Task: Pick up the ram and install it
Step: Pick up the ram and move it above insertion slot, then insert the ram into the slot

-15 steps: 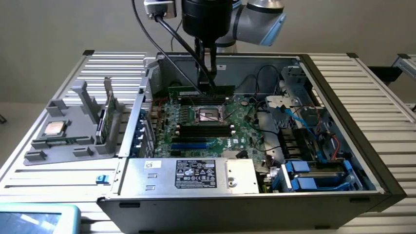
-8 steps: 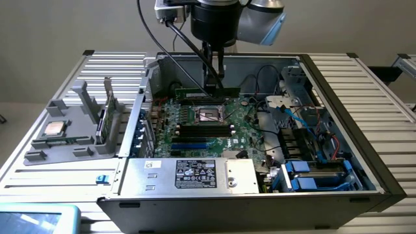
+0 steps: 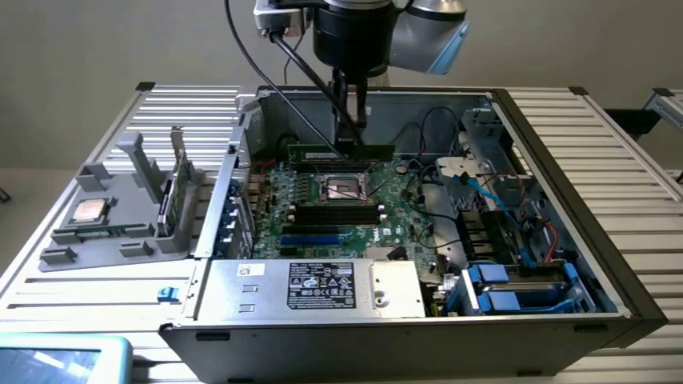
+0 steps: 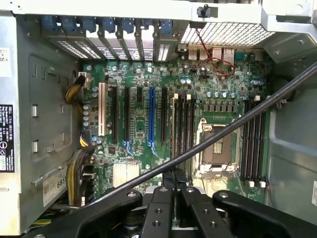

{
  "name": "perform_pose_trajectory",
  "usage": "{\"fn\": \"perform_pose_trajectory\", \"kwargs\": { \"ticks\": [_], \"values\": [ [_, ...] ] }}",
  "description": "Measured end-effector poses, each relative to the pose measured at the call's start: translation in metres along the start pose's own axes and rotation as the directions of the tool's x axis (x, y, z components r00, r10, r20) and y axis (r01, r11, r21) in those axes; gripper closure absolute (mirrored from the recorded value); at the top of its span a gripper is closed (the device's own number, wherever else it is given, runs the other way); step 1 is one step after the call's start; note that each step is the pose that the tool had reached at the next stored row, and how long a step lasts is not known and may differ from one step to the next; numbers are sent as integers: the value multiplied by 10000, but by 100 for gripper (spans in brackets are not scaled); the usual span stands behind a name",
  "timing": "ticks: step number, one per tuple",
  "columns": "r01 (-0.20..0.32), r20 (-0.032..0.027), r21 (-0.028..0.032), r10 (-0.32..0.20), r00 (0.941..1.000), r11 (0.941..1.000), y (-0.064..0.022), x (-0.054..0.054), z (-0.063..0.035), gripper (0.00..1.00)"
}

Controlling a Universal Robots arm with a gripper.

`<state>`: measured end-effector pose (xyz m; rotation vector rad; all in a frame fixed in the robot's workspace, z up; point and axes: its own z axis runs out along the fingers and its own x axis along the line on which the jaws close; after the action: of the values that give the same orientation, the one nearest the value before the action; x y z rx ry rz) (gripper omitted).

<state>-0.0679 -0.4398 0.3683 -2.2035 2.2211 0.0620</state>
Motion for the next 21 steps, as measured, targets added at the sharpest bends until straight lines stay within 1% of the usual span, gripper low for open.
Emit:
{"fn": "perform_pose_trajectory", "kwargs": {
  "ticks": [3,5,7,9,12,13,21],
  "values": [
    [-61,3,3,61,10000,10000,-9,-39,17,89],
    [-62,0,1,62,10000,10000,-14,-90,38,89],
    [-63,-16,-4,63,10000,10000,-17,-147,61,89],
    [-63,-44,-7,63,10000,10000,-21,-205,88,89],
    [-65,-114,-11,64,9999,10000,-28,-290,123,89],
    [-65,-132,-11,65,9999,10000,-30,-302,125,89],
    [-65,-132,-11,65,9999,10000,-30,-303,126,89]
  ]
}}
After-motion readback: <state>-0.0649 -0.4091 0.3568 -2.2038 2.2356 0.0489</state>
